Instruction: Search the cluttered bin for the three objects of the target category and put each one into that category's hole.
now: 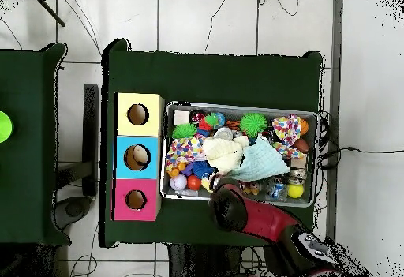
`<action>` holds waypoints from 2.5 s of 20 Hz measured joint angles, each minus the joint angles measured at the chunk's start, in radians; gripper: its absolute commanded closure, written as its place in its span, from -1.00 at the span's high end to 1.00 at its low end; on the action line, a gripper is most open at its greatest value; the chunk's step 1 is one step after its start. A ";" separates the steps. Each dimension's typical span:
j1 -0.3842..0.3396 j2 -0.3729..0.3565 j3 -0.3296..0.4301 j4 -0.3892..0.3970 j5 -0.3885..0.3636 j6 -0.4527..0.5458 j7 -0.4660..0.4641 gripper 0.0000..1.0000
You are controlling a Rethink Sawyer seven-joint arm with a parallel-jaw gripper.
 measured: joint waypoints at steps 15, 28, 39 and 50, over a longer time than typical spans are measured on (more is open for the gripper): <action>0.091 -0.085 0.000 0.089 0.105 0.001 0.026 1.00; 0.123 -0.149 -0.008 0.131 0.158 0.011 0.026 1.00; 0.079 -0.151 -0.076 0.055 0.095 0.216 0.026 1.00; -0.103 -0.139 -0.065 -0.051 -0.049 0.303 0.026 1.00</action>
